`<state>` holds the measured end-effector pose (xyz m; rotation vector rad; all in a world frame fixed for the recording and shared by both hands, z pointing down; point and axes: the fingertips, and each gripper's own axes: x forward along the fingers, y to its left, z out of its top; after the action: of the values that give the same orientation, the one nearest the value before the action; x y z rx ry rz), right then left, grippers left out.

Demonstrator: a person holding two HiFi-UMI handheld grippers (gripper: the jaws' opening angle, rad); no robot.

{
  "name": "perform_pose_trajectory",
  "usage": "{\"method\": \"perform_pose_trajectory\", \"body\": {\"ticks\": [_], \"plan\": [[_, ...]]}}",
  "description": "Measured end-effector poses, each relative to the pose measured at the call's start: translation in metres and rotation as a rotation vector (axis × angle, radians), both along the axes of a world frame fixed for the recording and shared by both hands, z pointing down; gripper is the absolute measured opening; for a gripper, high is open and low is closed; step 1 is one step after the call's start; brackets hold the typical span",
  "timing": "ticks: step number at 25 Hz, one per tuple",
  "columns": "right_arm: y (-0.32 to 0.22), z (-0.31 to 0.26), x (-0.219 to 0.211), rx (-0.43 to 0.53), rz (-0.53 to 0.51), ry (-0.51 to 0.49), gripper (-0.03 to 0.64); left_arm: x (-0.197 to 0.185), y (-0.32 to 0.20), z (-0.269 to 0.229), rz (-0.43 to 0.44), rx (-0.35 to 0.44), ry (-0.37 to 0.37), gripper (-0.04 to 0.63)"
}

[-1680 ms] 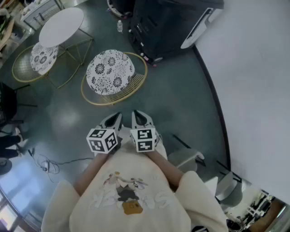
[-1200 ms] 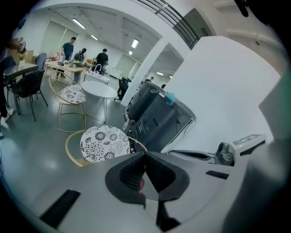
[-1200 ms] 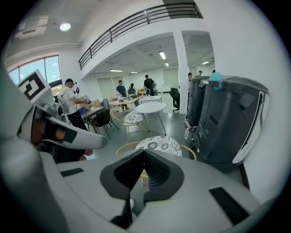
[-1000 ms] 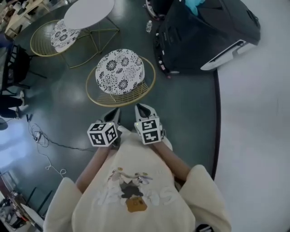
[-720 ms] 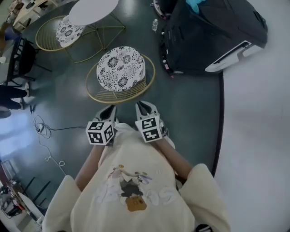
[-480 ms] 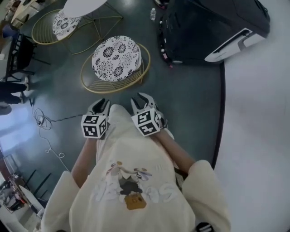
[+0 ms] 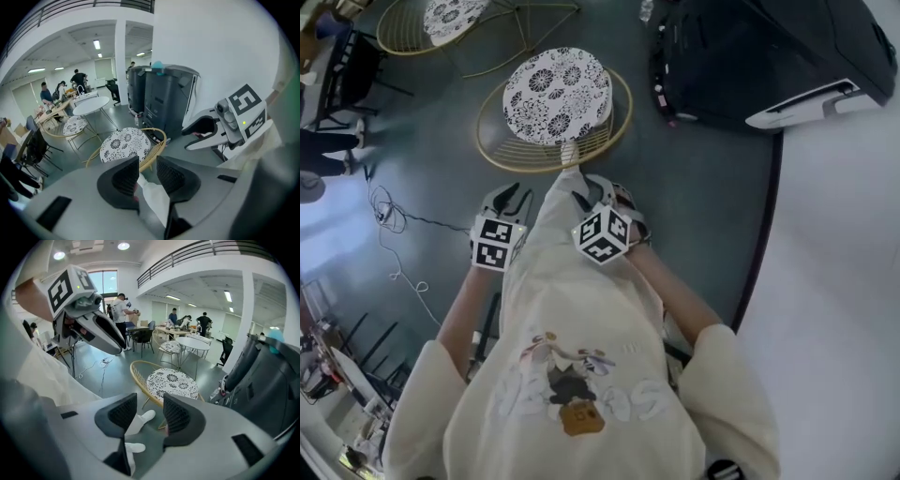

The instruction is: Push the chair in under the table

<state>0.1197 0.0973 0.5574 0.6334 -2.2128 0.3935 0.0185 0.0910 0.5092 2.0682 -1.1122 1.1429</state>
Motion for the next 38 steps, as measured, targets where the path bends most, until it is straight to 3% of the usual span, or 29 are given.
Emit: {"method": "perform_pose_trajectory", "body": {"ticks": [4, 10, 16, 19, 22, 25, 30, 35, 38], "plan": [[-0.015, 0.016, -0.019, 0.050, -0.133, 0.086, 0.167, -0.012, -0.009, 0.022, 0.096, -0.044, -0.039, 0.107], [-0.023, 0.046, -0.058, 0.004, -0.327, 0.075, 0.167, -0.021, -0.013, 0.065, 0.380, -0.157, -0.100, 0.112], [-0.014, 0.092, -0.063, -0.030, -0.495, 0.168, 0.167, -0.020, -0.008, 0.107, 0.519, -0.207, -0.099, 0.115], [-0.017, 0.080, -0.067, 0.001, -0.576, 0.232, 0.166, -0.026, -0.015, 0.097, 0.583, -0.202, -0.112, 0.115], [-0.019, 0.046, -0.069, 0.037, -0.652, 0.276, 0.157, -0.028, -0.019, 0.075, 0.626, -0.217, -0.110, 0.116], [-0.020, 0.047, -0.064, 0.078, -0.680, 0.298, 0.074, -0.022, -0.015, 0.080, 0.639, -0.240, -0.097, 0.117], [-0.021, 0.084, -0.062, 0.094, -0.712, 0.284, 0.071, -0.022, -0.012, 0.114, 0.598, -0.267, -0.063, 0.115], [-0.017, 0.045, -0.069, 0.102, -0.756, 0.298, 0.071, -0.034, -0.003, 0.097, 0.696, -0.257, -0.151, 0.120], [-0.016, 0.046, -0.068, 0.094, -0.741, 0.277, 0.069, -0.034, -0.002, 0.101, 0.685, -0.258, -0.143, 0.120]]}}
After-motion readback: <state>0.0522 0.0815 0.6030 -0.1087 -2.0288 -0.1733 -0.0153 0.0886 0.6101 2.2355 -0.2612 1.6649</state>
